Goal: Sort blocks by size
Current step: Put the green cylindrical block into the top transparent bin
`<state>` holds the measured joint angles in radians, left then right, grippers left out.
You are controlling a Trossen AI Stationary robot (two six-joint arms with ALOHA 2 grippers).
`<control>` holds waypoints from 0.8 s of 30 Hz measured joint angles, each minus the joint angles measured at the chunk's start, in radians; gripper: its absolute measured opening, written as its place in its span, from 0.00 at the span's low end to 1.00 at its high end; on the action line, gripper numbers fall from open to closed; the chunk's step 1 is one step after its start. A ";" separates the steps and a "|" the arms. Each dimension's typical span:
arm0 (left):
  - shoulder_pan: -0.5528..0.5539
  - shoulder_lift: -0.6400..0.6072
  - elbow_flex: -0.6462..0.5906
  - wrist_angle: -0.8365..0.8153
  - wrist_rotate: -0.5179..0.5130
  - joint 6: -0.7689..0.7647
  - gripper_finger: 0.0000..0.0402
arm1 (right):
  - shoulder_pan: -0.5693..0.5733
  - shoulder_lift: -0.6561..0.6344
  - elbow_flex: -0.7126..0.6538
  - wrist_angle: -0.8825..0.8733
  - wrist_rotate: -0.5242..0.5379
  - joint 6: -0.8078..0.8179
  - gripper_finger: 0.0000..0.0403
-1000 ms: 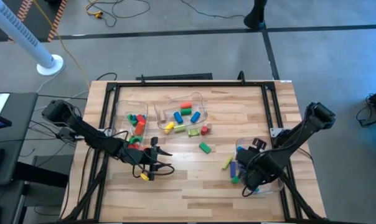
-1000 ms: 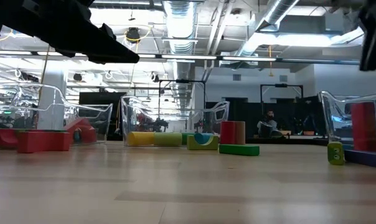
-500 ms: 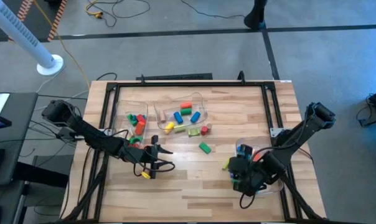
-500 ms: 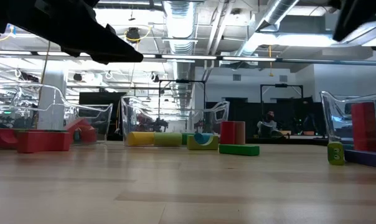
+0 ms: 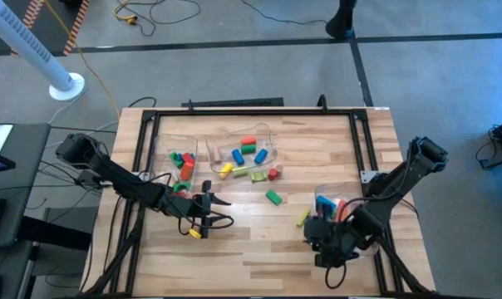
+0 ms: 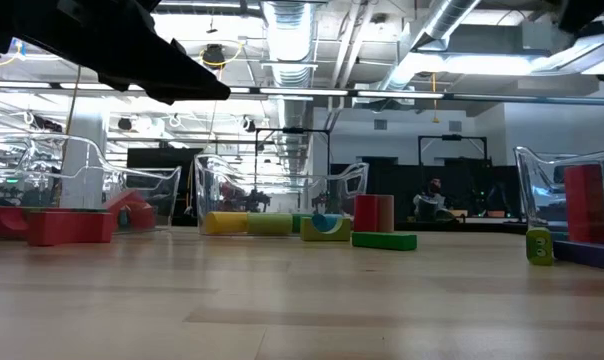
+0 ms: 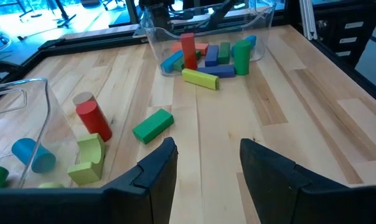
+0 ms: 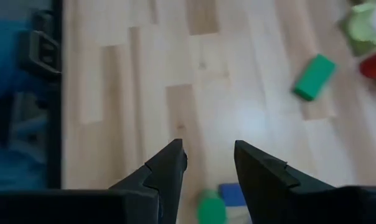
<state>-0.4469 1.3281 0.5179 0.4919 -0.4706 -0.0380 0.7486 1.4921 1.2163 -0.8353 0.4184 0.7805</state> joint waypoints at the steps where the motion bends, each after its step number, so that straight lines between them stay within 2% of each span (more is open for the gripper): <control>1: 0.000 0.000 0.000 0.000 0.000 0.000 0.42 | 0.000 0.000 0.000 0.017 -0.010 -0.006 0.43; 5: 0.000 0.000 0.000 0.001 0.000 -0.001 0.42 | -0.005 0.001 0.000 0.084 -0.036 -0.050 0.43; 12: 0.000 0.000 0.000 0.002 0.000 -0.017 0.42 | -0.030 0.012 0.000 0.090 -0.089 -0.065 0.43; 15: 0.000 0.000 0.000 0.002 0.000 -0.025 0.42 | -0.046 0.064 0.000 0.088 -0.160 -0.094 0.43; 20: 0.000 0.000 0.000 0.002 0.000 -0.030 0.42 | -0.092 0.185 0.023 0.028 -0.349 -0.116 0.43; 24: 0.000 0.000 0.000 0.014 0.000 -0.027 0.42 | -0.104 0.249 0.104 -0.083 -0.363 -0.147 0.43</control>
<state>-0.4469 1.3281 0.5177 0.5059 -0.4706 -0.0650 0.6445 1.7408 1.3205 -0.9182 0.0551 0.6331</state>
